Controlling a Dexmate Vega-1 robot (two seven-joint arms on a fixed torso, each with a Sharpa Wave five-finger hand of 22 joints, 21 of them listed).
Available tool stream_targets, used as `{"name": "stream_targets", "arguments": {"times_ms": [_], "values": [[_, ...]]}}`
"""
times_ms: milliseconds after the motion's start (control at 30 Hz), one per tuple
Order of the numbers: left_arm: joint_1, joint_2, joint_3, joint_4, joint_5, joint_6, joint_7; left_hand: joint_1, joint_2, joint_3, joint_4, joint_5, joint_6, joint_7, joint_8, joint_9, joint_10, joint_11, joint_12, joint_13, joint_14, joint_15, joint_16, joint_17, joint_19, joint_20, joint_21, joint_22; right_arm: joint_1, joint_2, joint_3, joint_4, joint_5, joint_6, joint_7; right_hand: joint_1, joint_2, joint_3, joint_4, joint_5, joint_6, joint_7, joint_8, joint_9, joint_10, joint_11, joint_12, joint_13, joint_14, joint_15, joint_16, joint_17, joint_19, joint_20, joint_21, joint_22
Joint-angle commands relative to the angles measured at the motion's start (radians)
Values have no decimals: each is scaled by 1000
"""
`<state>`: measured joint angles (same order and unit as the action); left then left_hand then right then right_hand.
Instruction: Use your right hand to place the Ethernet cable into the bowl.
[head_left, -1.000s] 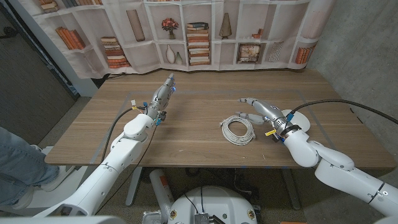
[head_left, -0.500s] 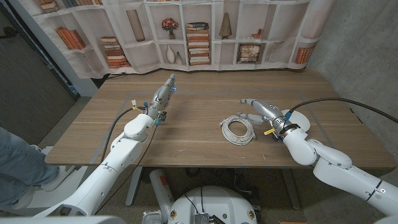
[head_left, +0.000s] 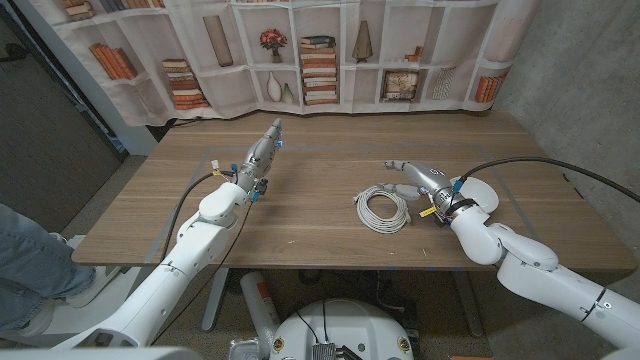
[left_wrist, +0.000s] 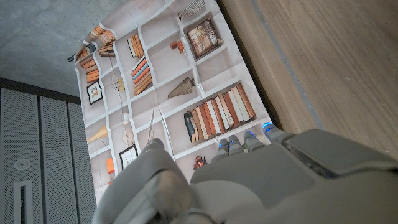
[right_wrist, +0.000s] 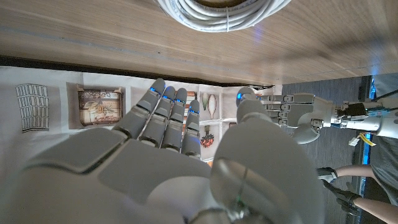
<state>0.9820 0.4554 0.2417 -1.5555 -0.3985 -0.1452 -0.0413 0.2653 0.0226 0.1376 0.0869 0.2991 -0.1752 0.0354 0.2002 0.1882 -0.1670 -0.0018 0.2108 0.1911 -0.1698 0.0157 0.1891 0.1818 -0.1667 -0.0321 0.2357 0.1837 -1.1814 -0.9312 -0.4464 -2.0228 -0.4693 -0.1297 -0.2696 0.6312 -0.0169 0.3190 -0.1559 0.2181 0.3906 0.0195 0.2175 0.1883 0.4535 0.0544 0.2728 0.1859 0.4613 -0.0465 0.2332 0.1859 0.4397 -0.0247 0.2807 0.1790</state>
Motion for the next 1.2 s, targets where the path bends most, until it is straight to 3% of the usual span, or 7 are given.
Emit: {"name": "stream_targets", "arguments": {"times_ms": [33,167,500,700,1200], "values": [[4,3,-5,-1,-3,-8,1,11,2,-3,1,0,-29,-5,0,2,-68,-6,-1,0,-157,-7,0,3,-259,-11,-6,3,17,8,-21,-14,-13,-48,19,17,-4,9,1,-2,0,9,-8,5,0,9,-7,2,16,-2,1,3,46,8,16,5],[4,3,-5,2,-3,-10,-1,11,2,-3,1,0,-29,-5,0,2,-68,-5,-1,0,-157,-7,0,3,-259,-10,-6,3,25,9,-30,-20,-20,-68,33,25,-6,11,2,-4,-6,7,-12,6,-8,16,-15,3,12,9,-8,4,96,13,29,5],[2,4,-4,7,-5,-11,-6,12,3,-5,1,-1,-30,-5,0,2,-68,-6,-1,0,-157,-7,0,3,-260,-4,-8,4,46,19,-61,-44,-72,-162,65,48,-3,19,0,-7,-7,18,-14,6,-17,27,-26,3,31,16,-9,5,164,13,45,4],[4,5,-5,1,-4,-7,-2,13,3,-6,1,-1,-30,-6,0,2,-70,-5,-2,0,-158,-6,0,3,-260,-2,-9,4,56,21,-81,-50,-111,-207,75,54,-6,20,0,-9,5,18,-10,7,-13,28,-27,4,34,27,-12,6,156,-2,37,4],[7,8,-6,-8,-3,-3,0,14,5,-8,0,-2,-30,-6,0,2,-68,-7,-1,0,-157,-5,0,3,-260,0,-11,4,92,32,-125,-45,-155,-282,130,55,-11,17,9,-13,52,19,2,8,29,20,-17,4,44,35,-17,7,156,-1,24,4]]}}
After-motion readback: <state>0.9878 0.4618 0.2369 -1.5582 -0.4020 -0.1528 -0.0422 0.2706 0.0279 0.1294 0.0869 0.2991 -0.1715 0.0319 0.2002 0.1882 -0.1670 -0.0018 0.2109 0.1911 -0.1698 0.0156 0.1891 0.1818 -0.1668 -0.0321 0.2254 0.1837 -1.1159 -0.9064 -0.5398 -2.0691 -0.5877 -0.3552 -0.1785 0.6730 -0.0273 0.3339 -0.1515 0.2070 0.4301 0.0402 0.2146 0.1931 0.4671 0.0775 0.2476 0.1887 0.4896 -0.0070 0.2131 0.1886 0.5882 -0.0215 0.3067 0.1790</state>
